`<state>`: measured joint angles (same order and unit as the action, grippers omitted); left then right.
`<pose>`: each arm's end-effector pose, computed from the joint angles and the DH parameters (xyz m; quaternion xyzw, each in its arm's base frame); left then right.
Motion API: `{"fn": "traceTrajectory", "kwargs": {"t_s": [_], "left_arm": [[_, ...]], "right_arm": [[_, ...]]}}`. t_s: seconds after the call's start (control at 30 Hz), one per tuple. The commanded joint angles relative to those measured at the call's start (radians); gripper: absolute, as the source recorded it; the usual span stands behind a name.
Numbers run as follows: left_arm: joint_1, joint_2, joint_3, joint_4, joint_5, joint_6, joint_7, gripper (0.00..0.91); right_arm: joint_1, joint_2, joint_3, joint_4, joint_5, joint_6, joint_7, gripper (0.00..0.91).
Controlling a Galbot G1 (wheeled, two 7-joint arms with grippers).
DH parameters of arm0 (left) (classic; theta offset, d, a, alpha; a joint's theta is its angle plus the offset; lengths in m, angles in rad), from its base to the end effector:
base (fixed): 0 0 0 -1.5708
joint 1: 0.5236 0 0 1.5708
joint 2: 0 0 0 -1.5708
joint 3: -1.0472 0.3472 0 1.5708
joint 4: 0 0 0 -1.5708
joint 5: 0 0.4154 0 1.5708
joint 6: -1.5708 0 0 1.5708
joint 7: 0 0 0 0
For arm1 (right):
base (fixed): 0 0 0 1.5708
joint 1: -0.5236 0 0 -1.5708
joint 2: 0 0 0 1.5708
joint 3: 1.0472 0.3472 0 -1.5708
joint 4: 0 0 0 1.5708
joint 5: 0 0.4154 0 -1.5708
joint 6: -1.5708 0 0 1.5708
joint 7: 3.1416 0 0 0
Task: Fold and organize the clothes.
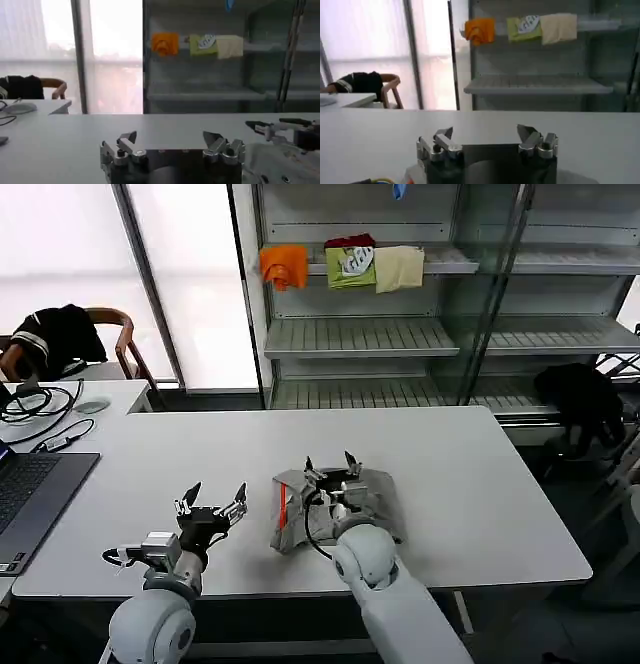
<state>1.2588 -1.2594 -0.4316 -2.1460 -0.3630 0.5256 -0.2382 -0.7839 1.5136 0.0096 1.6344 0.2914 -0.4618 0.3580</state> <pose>0.3130 0.0067 -0.1953 -0.0217 -0.9937 0.0031 0.1102 0.4349 0.1852 -0.2265 0.1076 -0.9880 -0.0028 0.1110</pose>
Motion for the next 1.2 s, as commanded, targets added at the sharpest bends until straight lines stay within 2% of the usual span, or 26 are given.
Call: {"fn": "traceTrajectory", "kwargs": {"t_s": [0.03, 0.27, 0.57, 0.73, 0.8, 0.93, 1.0, 1.1, 1.2], "left_arm": [[0.019, -0.005, -0.004, -0.003, 0.002, 0.001, 0.000, 0.907], [0.017, -0.003, -0.003, 0.003, 0.001, 0.001, -0.001, 0.907], [0.028, -0.007, 0.001, 0.006, -0.001, -0.002, 0.003, 0.907], [0.026, -0.009, -0.004, 0.006, 0.002, -0.004, 0.000, 0.907], [0.025, -0.013, -0.005, 0.004, 0.005, -0.006, -0.001, 0.907], [0.027, -0.033, -0.010, -0.018, 0.025, -0.013, -0.008, 0.907], [0.033, -0.042, -0.011, -0.033, 0.033, -0.015, -0.012, 0.907], [0.041, -0.057, -0.006, -0.058, 0.057, -0.026, -0.014, 0.907], [0.042, -0.079, 0.005, -0.061, 0.080, -0.040, -0.015, 0.907]], "right_arm": [[0.066, 0.054, -0.033, -0.130, 0.028, -0.116, 0.052, 0.907], [0.052, 0.045, -0.028, -0.137, 0.029, -0.116, 0.057, 0.907], [0.047, 0.059, -0.015, -0.153, 0.024, -0.091, 0.015, 0.907], [0.041, 0.061, 0.013, -0.093, 0.024, -0.076, 0.006, 0.907], [0.035, 0.052, 0.021, -0.051, -0.002, -0.059, 0.003, 0.907], [0.017, -0.008, 0.053, 0.071, -0.031, -0.043, 0.021, 0.907], [0.009, -0.058, 0.080, 0.145, -0.033, -0.048, 0.051, 0.907], [-0.023, -0.150, 0.157, 0.243, -0.035, -0.060, 0.058, 0.907], [-0.071, -0.234, 0.229, 0.318, -0.035, -0.060, 0.042, 0.907]]}}
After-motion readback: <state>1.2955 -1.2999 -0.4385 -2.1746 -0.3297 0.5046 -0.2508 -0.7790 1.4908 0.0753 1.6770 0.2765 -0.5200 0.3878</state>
